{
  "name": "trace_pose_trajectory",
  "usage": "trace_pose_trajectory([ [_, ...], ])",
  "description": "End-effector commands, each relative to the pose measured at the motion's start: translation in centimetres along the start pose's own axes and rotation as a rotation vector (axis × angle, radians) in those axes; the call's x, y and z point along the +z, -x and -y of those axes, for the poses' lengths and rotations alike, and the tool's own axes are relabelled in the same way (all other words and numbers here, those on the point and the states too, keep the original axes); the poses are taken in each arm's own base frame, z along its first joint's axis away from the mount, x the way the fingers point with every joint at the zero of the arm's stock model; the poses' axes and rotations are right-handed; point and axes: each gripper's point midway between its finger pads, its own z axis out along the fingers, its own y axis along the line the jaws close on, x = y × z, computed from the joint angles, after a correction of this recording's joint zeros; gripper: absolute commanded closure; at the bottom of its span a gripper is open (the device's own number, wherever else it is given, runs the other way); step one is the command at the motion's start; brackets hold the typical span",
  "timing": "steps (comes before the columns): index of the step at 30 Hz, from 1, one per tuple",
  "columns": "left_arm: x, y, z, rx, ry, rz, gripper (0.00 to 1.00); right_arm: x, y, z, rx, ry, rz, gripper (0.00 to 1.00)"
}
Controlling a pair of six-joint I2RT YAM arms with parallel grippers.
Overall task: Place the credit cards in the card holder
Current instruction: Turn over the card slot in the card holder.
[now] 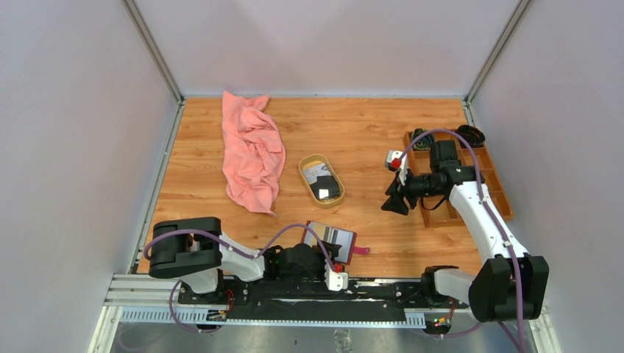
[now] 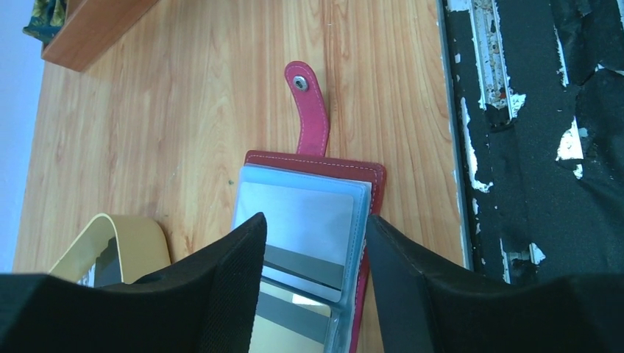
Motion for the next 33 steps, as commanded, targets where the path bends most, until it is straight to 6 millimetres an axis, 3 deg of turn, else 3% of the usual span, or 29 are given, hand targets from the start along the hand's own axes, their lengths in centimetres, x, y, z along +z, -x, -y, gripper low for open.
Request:
trace_pose_trajectory([
  [1, 0.4, 0.9, -1.0, -0.004, 0.045, 0.026, 0.44, 0.0, -0.5, -0.5, 0.031, 0.022, 0.006, 0.44],
  [10, 0.2, 1.1, -1.1, -0.003, 0.051, 0.030, 0.47, 0.0, -0.5, -0.5, 0.031, 0.024, 0.008, 0.44],
  [16, 0.4, 1.3, -0.4, -0.003, 0.013, 0.049, 0.44, 0.0, -0.5, -0.5, 0.031, 0.023, 0.008, 0.44],
  [33, 0.7, 0.0, -0.5, 0.024, 0.028, -0.010, 0.48, 0.1, -0.5, -0.5, 0.034, 0.027, 0.008, 0.44],
])
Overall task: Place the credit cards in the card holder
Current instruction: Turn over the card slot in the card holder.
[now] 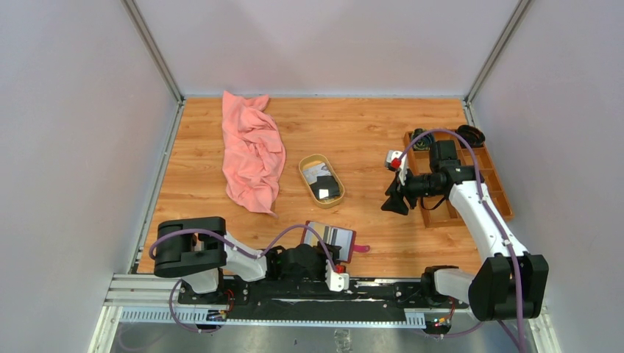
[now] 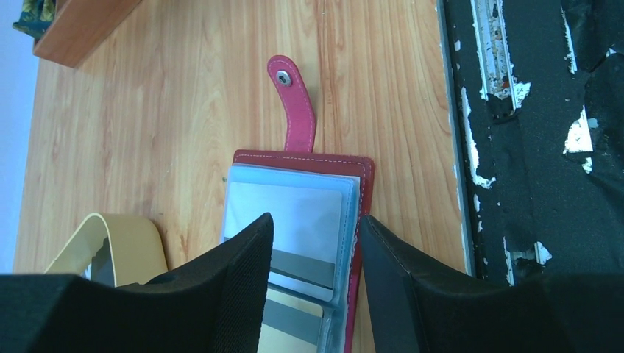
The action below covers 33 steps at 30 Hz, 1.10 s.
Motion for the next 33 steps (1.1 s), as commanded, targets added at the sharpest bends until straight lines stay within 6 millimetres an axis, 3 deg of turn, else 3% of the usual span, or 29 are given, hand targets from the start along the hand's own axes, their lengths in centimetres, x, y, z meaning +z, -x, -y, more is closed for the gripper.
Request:
trace_pose_trajectory([
  [1, 0.4, 0.7, -0.9, 0.007, 0.036, 0.014, 0.49, 0.0, -0.4, -0.6, 0.030, 0.025, 0.010, 0.44],
  [33, -0.8, -0.3, -3.3, -0.104, 0.144, -0.023, 0.64, -0.1, -0.4, -0.6, 0.030, 0.023, 0.010, 0.44],
])
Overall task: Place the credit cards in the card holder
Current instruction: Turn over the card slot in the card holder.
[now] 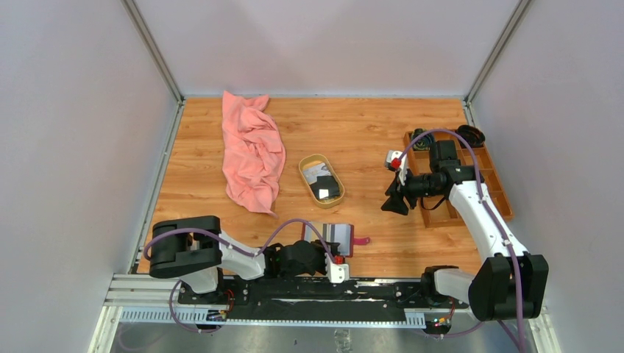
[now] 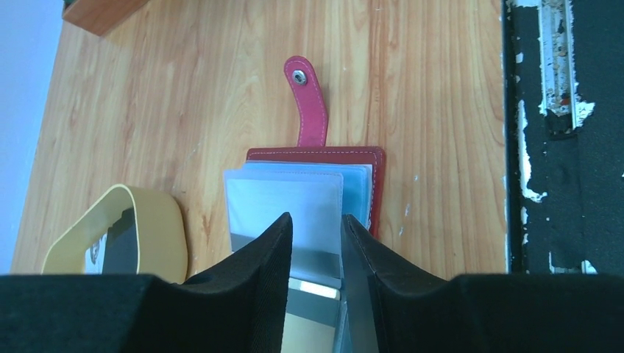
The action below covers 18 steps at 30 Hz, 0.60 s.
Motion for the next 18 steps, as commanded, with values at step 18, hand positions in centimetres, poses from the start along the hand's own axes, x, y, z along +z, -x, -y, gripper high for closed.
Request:
trace_pose_trajectory([
  [18, -1.4, -0.8, -2.9, -0.105, 0.169, -0.035, 0.71, 5.2, 0.7, -4.4, 0.231, 0.322, -0.002, 0.70],
])
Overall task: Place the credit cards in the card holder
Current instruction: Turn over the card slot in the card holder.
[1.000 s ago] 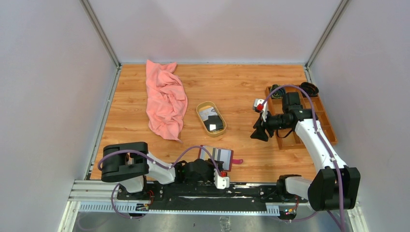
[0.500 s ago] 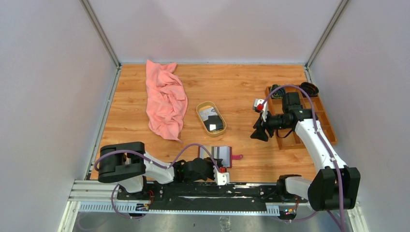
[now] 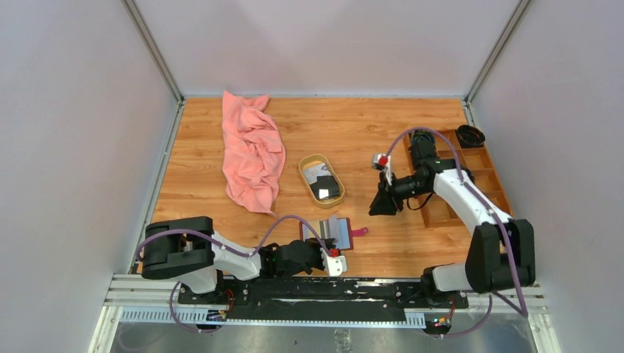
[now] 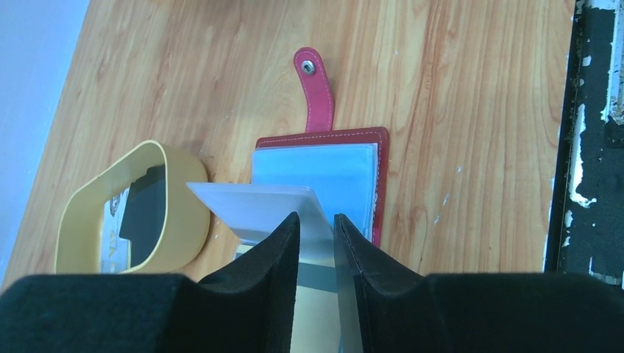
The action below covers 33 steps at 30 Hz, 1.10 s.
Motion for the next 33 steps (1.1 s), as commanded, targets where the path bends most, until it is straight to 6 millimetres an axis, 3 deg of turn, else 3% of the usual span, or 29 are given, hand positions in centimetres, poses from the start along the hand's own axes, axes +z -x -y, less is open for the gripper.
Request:
trace_pose_trajectory([
  [1, -0.2, -0.1, -1.1, -0.030, 0.057, 0.005, 0.71, 3.4, 0.4, -2.0, 0.125, 0.154, -0.045, 0.77],
  [3, -0.2, 0.0, -1.2, -0.032, 0.063, 0.007, 0.71, 5.0, 0.1, -2.2, 0.172, 0.197, -0.097, 0.88],
  [5, -0.3, -0.1, -1.3, -0.036, 0.070, 0.008, 0.71, 6.5, -0.3, -2.2, 0.225, 0.228, -0.155, 0.93],
  [15, -1.2, 0.3, -2.3, -0.093, 0.118, 0.026, 0.66, 13.0, -0.8, -3.5, 0.369, 0.369, -0.323, 0.98],
  [22, -5.2, 3.5, -4.5, -0.382, 0.166, 0.145, 0.47, 16.4, 0.0, -5.0, 0.344, 0.380, -0.374, 0.98],
  [29, -11.2, 4.3, -7.2, -0.717, 0.248, 0.251, 0.02, 18.9, -0.7, -6.0, 0.300, 0.384, -0.452, 0.96],
  [33, -13.4, 4.6, -8.8, -0.847, 0.307, 0.334, 0.00, 18.2, 0.2, -5.5, 0.244, 0.355, -0.434, 0.94],
])
